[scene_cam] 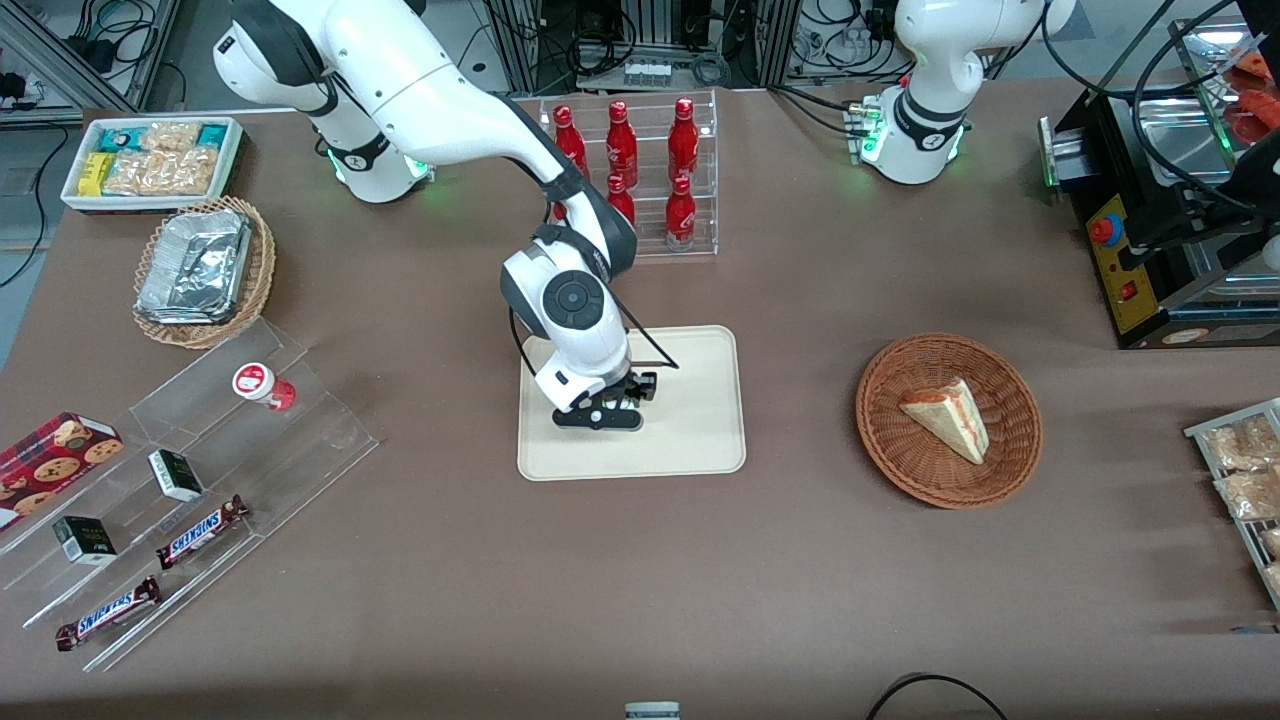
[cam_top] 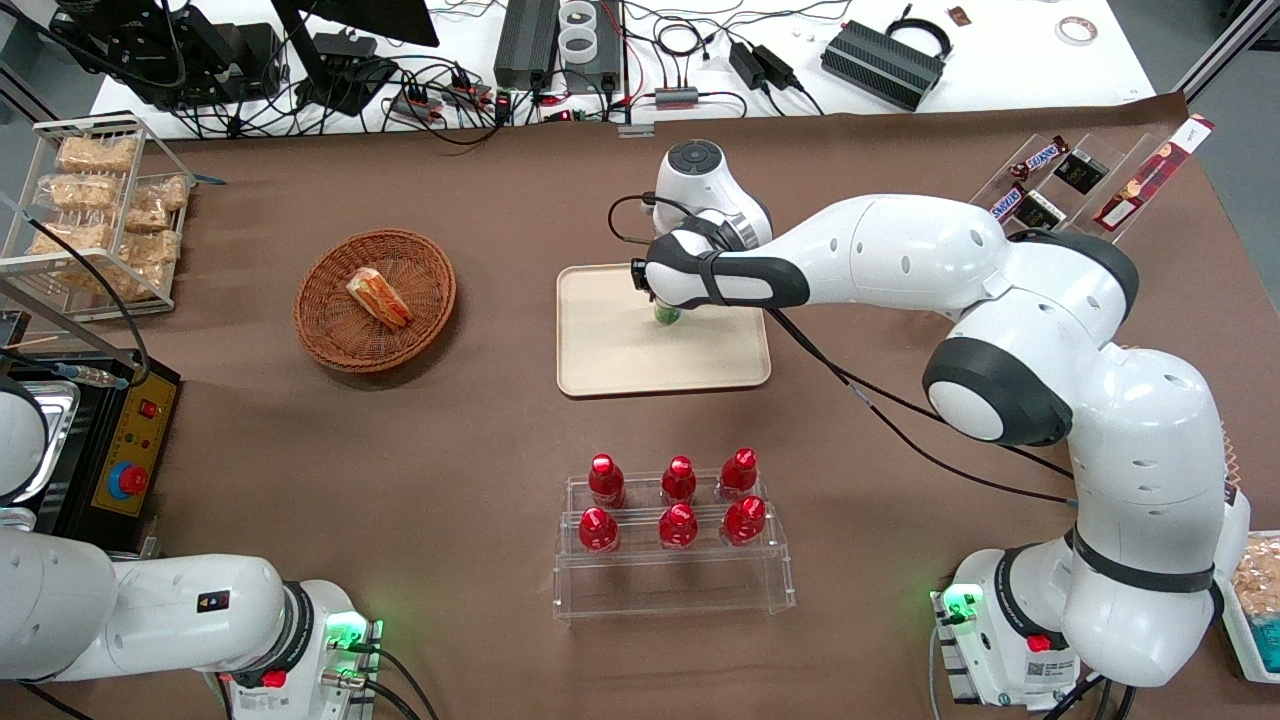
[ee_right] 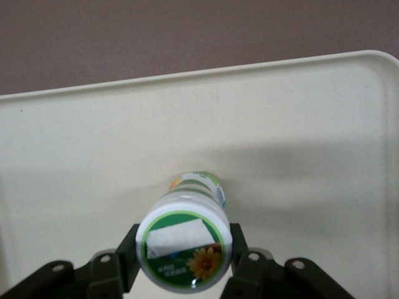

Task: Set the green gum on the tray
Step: 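Lower the gum tub onto the tray and open the right gripper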

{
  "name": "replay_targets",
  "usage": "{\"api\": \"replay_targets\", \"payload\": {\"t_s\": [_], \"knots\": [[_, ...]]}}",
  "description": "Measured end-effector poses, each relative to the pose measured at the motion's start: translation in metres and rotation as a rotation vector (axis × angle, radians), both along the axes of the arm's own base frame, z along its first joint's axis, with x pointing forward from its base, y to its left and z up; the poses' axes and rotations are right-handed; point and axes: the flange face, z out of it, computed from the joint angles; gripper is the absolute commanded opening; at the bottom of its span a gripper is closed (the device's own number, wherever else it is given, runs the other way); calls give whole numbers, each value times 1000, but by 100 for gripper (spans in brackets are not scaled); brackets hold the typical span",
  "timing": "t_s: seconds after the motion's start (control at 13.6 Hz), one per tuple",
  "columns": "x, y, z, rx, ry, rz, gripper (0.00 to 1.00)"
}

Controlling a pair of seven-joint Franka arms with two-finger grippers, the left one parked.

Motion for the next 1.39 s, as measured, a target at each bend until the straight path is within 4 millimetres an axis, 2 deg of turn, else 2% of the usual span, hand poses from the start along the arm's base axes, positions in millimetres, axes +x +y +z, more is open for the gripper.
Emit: {"api": "replay_targets", "payload": {"t_s": [0.22,0.73,1.03,1.17,1.39], "knots": [[1,0,-3,4,-7,-1,98],[3,3,1,19,-27,0,99],[9,4,16,24,-37,21,99],[11,-2,37,7,-17,54,99],[13,-19,83,-19,25,137,99]]}}
